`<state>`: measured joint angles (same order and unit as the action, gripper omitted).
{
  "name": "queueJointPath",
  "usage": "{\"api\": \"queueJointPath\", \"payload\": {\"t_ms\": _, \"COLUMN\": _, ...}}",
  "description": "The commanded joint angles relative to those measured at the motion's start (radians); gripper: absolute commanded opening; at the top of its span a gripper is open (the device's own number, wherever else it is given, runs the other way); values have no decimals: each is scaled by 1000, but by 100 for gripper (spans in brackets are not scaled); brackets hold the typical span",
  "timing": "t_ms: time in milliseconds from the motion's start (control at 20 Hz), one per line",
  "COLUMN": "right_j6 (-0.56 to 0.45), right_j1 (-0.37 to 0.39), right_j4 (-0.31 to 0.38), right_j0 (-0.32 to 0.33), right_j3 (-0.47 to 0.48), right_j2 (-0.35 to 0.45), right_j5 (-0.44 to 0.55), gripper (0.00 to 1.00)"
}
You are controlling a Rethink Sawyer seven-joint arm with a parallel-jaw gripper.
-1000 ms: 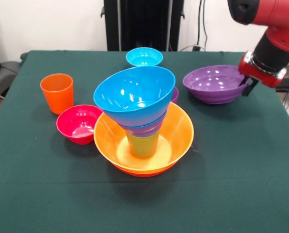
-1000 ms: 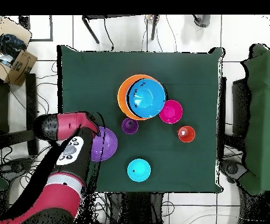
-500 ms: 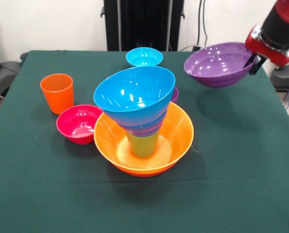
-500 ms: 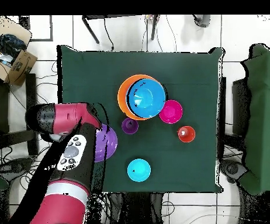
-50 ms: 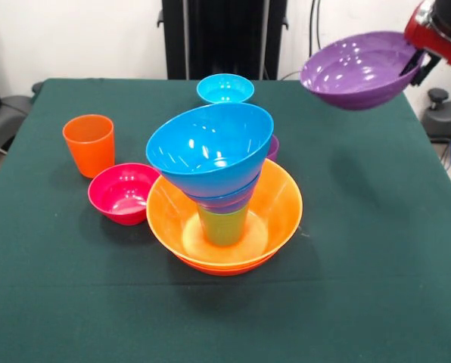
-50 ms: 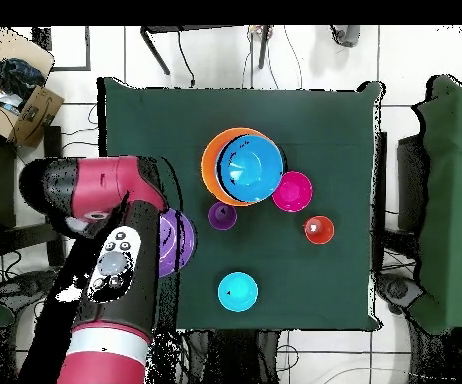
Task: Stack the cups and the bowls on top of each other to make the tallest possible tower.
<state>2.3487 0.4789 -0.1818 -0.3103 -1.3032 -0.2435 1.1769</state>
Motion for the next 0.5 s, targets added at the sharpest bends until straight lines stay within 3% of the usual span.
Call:
{"api": "queueJointPath", "payload": {"t_ms": 50, "right_j6": -119, "right_j1": 39, "right_j4": 88, "right_j0": 26, "right_j3": 30, "right_j2": 111, "right_j5": 93, "gripper": 0}}
{"api": "queueJointPath", "payload": {"t_ms": 200, "right_j6": -138, "right_j1": 66, "right_j4": 70, "right_j0": 42, "right_j3": -7, "right_j2": 133, "right_j5": 67, "gripper": 0}}
{"api": "queueJointPath", "payload": {"t_ms": 500, "right_j6": -166, "right_j1": 27, "right_j4": 121, "right_j0": 70, "right_j3": 139, "right_j2": 146, "right_j5": 194, "gripper": 0}}
